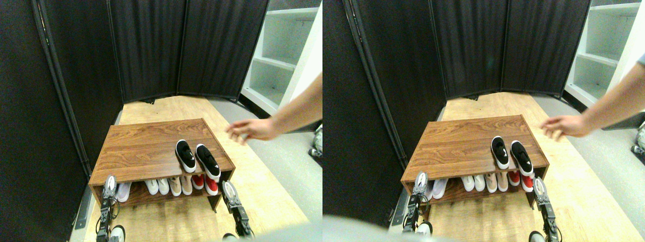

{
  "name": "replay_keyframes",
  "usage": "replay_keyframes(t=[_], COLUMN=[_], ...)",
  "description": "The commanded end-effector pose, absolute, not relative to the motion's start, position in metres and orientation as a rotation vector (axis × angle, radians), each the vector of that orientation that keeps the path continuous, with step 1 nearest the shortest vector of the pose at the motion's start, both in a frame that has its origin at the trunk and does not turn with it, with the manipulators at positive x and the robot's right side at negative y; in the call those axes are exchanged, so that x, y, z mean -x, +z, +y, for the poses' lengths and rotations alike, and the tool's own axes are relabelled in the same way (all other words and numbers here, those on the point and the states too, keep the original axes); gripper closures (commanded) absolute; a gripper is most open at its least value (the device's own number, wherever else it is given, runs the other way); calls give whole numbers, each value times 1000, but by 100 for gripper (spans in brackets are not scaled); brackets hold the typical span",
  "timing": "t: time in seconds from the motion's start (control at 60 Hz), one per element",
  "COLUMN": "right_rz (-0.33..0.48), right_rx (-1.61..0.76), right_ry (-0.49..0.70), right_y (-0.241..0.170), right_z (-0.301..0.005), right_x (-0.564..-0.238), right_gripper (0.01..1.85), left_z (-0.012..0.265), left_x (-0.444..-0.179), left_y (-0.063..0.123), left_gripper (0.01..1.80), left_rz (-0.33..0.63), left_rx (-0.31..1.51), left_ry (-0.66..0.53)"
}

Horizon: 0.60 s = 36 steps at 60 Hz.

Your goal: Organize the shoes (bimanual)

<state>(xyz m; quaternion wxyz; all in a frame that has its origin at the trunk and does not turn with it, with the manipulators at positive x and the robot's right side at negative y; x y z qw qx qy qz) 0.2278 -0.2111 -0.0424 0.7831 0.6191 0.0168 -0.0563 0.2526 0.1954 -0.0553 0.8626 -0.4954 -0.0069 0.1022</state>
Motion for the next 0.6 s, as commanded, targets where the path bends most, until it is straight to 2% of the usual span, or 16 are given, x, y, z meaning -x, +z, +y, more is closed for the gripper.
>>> replay_keyframes(t=[0.017,0.033,0.067,0.083,0.2,0.55,0.6], right_rz=[79,90,92,110,134,206,221], right_rx=[-1338,-1334,-1331,-1331,-1332,-1357,-1373], right_ry=[-66,-55,-50,-42,-37,-41,-32], right_y=[-29,-28,-28,-31,-40,-62,-64], right_z=[-210,-209,-209,-209,-210,-213,-212], right_x=[-229,-229,-230,-234,-243,-284,-289], right_gripper=[84,67,60,43,22,12,15], left_z=[192,191,191,191,191,195,195], left_x=[-256,-256,-256,-256,-256,-254,-253], left_y=[-50,-50,-50,-50,-49,-49,-48], left_gripper=[180,180,180,180,180,180,180], left_rz=[-46,-46,-47,-45,-48,-60,-62], left_rx=[1045,1045,1046,1044,1045,1031,1033], left_ry=[182,181,181,180,181,193,199])
